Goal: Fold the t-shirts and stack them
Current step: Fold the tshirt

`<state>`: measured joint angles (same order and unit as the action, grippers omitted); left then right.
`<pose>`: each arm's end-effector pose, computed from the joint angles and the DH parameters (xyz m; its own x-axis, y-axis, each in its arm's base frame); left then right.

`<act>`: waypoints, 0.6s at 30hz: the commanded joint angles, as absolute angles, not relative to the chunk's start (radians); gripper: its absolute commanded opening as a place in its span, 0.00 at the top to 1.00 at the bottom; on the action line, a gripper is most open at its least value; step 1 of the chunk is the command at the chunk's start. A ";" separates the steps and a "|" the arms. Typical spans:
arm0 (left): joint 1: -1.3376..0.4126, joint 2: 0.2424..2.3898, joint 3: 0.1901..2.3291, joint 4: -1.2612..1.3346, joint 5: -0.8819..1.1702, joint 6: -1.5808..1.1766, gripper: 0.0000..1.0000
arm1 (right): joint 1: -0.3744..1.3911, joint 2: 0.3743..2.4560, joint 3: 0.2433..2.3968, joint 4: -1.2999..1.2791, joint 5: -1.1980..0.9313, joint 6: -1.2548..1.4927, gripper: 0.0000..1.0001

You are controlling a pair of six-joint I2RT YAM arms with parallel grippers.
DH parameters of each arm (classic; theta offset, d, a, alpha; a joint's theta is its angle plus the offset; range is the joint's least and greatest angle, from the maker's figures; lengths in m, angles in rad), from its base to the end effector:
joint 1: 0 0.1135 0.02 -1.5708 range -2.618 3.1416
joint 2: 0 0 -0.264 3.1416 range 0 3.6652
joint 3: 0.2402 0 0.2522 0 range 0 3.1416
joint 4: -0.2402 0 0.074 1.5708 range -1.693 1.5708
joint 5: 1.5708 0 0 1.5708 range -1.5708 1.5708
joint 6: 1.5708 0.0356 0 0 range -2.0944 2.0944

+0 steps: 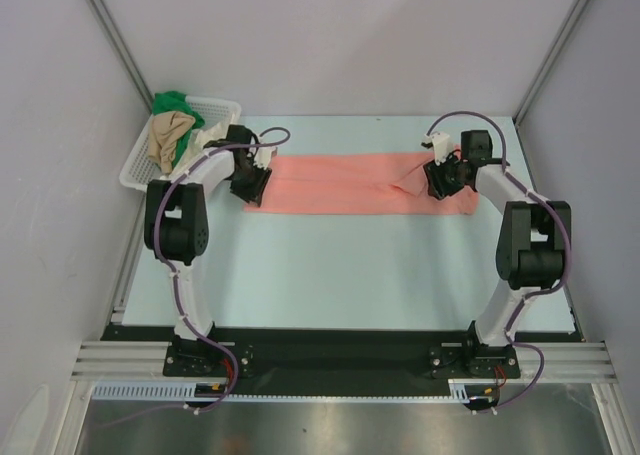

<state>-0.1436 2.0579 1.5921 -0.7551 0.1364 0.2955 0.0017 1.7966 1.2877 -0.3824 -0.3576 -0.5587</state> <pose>0.4218 -0.0659 0.1877 -0.8347 0.4122 -0.3651 0.4505 0.8925 -0.0224 0.3897 0.0131 0.2203 -0.5422 -0.4975 -0.6772 -0.6002 0.7933 -0.1022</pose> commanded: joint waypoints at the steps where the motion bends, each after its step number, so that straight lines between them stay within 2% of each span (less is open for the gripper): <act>1: -0.140 2.078 1.589 -0.719 0.141 0.282 0.57 | 0.028 1.839 1.342 -0.394 -0.390 -0.581 0.53; 18: -0.140 2.132 1.617 -0.716 0.078 0.284 0.59 | 0.054 2.009 1.444 -0.383 -0.388 -0.577 0.55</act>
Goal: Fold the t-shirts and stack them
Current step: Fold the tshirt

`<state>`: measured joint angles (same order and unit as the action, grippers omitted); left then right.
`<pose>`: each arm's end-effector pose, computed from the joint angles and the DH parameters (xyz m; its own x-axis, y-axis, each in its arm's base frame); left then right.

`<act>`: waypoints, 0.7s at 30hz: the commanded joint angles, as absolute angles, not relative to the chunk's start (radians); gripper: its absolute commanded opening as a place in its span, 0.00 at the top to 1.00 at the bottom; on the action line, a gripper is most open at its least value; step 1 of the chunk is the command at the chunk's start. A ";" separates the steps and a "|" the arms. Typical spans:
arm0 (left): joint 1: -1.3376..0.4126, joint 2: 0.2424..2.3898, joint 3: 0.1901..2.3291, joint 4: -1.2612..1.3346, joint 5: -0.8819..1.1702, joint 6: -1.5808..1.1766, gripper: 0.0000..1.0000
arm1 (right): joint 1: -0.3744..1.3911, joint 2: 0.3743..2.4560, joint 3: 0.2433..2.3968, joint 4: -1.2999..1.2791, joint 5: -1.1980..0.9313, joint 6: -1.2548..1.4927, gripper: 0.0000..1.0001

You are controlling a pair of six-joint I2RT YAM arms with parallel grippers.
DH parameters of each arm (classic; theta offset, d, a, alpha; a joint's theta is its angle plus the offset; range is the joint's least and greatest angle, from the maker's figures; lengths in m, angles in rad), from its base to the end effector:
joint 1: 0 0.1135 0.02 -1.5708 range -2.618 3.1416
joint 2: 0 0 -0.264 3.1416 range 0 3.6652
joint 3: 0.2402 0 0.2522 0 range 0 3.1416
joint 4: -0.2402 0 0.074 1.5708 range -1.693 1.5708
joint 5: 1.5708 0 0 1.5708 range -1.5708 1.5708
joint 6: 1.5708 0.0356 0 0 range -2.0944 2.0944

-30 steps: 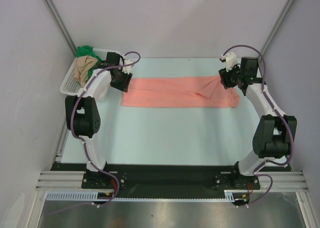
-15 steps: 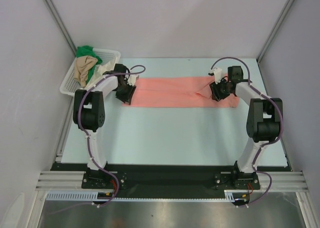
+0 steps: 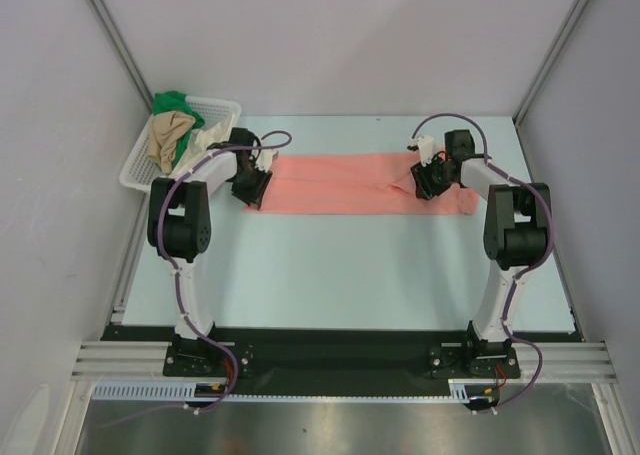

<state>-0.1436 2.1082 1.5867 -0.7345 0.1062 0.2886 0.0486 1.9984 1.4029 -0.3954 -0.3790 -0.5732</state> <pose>0.4263 -0.0655 0.1663 -0.8524 0.4092 -0.3255 0.4354 0.9002 -0.0085 0.4235 0.0338 0.1764 -0.5677 -0.5320 -0.6282 -0.6612 0.7493 -0.0371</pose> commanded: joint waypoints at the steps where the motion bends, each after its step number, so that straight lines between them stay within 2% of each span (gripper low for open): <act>1: -0.140 2.135 1.621 -0.715 0.075 0.287 0.59 | 0.054 2.011 1.442 -0.383 -0.388 -0.578 0.55; 16: -0.140 2.151 1.631 -0.715 0.071 0.279 0.61 | 0.090 2.034 1.470 -0.391 -0.410 -0.578 0.63; 19: -0.140 2.148 1.628 -0.713 0.071 0.279 0.61 | 0.092 2.040 1.471 -0.387 -0.410 -0.574 0.69; 21: -0.140 2.149 1.626 -0.713 0.072 0.279 0.62 | 0.094 2.045 1.473 -0.376 -0.410 -0.568 0.79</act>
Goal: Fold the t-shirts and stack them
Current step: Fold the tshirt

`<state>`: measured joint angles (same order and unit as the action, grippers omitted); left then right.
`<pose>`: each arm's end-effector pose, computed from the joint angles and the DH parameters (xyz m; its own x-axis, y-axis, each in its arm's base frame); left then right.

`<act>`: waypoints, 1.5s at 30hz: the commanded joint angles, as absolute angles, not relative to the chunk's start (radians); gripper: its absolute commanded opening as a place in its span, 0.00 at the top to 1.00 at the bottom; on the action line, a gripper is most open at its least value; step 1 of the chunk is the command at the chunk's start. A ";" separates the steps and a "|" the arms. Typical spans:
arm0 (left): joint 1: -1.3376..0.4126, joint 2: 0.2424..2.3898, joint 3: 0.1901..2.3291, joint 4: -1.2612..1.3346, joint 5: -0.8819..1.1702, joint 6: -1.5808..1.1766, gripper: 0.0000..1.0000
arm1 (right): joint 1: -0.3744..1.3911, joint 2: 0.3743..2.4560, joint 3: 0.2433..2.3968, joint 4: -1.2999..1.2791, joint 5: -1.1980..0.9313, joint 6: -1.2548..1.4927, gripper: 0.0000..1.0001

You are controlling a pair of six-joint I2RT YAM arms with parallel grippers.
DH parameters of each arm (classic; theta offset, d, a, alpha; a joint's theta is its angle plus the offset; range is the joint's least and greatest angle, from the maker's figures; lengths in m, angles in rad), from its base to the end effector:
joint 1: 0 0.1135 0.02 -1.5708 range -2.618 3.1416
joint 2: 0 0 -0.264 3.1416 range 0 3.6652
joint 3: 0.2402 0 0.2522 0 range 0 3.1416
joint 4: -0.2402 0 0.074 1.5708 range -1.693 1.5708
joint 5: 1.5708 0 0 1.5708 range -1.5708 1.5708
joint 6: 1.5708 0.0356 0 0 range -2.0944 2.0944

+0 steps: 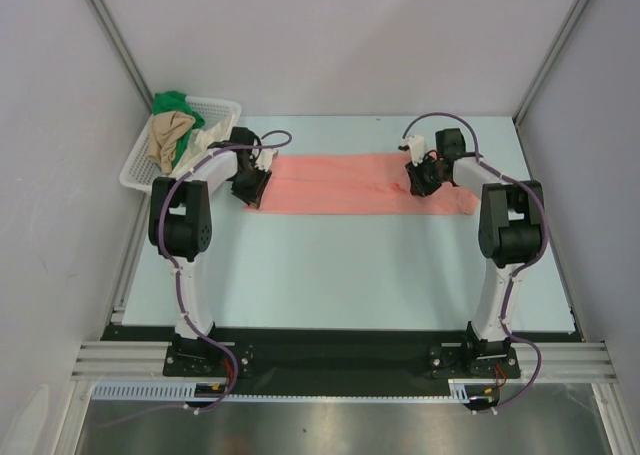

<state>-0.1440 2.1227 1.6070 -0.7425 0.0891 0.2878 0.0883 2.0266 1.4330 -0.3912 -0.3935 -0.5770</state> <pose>0.4298 -0.0655 0.1655 -0.8547 0.4096 -0.3189 0.4303 0.9027 0.0061 0.4290 0.0517 0.1742 -0.5359 -0.5532 -0.6378 -0.6980 0.7153 -0.0340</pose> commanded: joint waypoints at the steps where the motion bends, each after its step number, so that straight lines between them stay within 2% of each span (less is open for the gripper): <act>1: -0.140 2.148 1.626 -0.712 0.072 0.279 0.61 | 0.095 2.052 1.477 -0.370 -0.410 -0.563 0.82; 4: -0.140 2.151 1.628 -0.713 0.066 0.279 0.62 | 0.104 2.068 1.500 -0.365 -0.407 -0.555 0.95; 7: -0.140 2.151 1.631 -0.713 0.063 0.282 0.62 | 0.109 2.074 1.529 -0.362 -0.405 -0.552 1.00; 16: -0.140 2.140 1.620 -0.710 0.061 0.285 0.62 | 0.127 2.121 1.715 -0.354 -0.405 -0.519 1.00; 21: -0.140 2.123 1.623 -0.707 0.045 0.290 0.62 | 0.158 2.128 1.767 -0.311 -0.348 -0.499 0.77; 22: -0.140 2.117 1.623 -0.706 0.041 0.299 0.59 | 0.160 2.112 1.761 -0.307 -0.342 -0.485 0.66; 25: -0.141 2.071 1.617 -0.703 0.070 0.349 0.50 | 0.164 2.030 1.701 -0.282 -0.316 -0.463 0.48; 27: -0.147 2.004 1.591 -0.684 0.089 0.382 0.39 | 0.164 1.982 1.652 -0.290 -0.313 -0.466 0.48; 28: -0.150 1.976 1.577 -0.669 0.101 0.421 0.27 | 0.164 1.941 1.631 -0.294 -0.310 -0.468 0.48; 29: -0.155 1.953 1.562 -0.648 0.104 0.446 0.22 | 0.164 1.918 1.609 -0.299 -0.308 -0.471 0.48; 31: -0.169 1.896 1.534 -0.647 0.104 0.527 0.19 | 0.163 1.879 1.544 -0.310 -0.307 -0.477 0.48; 33: -0.179 1.878 1.513 -0.666 0.100 0.584 0.21 | 0.163 1.835 1.500 -0.316 -0.304 -0.479 0.47; 37: -0.181 1.868 1.476 -0.716 0.103 0.734 0.39 | 0.163 1.781 1.390 -0.311 -0.298 -0.485 0.48; 41: -0.181 1.897 1.468 -0.767 0.110 0.825 0.49 | 0.163 1.746 1.348 -0.319 -0.288 -0.497 0.48; 45: -0.179 1.936 1.488 -0.822 0.118 0.893 0.52 | 0.161 1.709 1.324 -0.328 -0.278 -0.509 0.48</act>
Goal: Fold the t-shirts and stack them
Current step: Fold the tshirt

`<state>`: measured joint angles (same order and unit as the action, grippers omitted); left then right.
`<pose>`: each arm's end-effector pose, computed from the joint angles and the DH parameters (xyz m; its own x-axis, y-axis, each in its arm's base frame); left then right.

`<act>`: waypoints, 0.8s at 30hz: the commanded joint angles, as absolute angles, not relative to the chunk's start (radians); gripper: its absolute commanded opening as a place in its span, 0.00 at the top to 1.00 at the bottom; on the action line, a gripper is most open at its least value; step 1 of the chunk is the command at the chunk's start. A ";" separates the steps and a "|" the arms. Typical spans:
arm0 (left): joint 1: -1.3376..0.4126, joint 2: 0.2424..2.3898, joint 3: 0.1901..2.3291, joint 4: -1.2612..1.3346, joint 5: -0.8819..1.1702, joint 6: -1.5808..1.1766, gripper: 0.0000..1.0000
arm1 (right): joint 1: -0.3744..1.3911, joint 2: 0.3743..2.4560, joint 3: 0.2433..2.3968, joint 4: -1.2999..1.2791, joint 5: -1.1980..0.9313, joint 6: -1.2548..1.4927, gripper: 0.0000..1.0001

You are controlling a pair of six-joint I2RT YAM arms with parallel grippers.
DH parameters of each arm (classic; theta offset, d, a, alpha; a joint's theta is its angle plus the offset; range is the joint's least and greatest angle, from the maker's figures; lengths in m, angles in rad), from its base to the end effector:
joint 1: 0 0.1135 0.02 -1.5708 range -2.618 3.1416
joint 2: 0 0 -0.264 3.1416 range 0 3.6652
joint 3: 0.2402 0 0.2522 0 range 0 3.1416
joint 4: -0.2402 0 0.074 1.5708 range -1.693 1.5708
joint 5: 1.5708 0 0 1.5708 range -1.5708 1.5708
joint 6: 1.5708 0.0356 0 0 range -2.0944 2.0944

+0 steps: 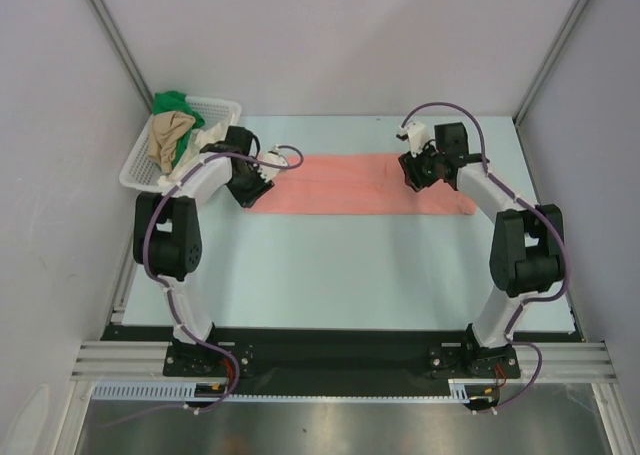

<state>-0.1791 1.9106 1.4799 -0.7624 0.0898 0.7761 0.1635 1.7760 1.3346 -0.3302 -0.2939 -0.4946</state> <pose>0.3891 -0.0737 0.2129 -0.5056 0.8006 -0.3216 0.7906 0.5792 0.1988 0.3914 0.0750 0.2462 -0.4343 -0.5321 -0.7268 -0.6440 0.7476 -0.1625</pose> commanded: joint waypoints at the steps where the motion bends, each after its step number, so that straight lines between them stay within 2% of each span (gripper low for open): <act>1: -0.179 1.945 1.496 -0.831 0.118 0.908 0.52 | 0.160 1.701 1.321 -0.330 -0.278 -0.512 0.48; 17: -0.179 2.143 1.680 -0.931 0.113 0.923 0.50 | 0.133 1.608 1.224 -0.337 -0.284 -0.518 0.49; 21: -0.179 2.164 1.694 -0.969 0.117 0.930 0.55 | 0.124 1.601 1.216 -0.339 -0.288 -0.523 0.49; 24: -0.179 2.166 1.675 -0.989 0.118 0.936 0.65 | 0.107 1.609 1.209 -0.336 -0.291 -0.523 0.50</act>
<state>-0.1791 2.1578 1.6630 -0.9272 0.0895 0.9001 0.1257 1.6451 1.2152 -0.3431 -0.2855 -0.5159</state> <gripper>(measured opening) 0.381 0.506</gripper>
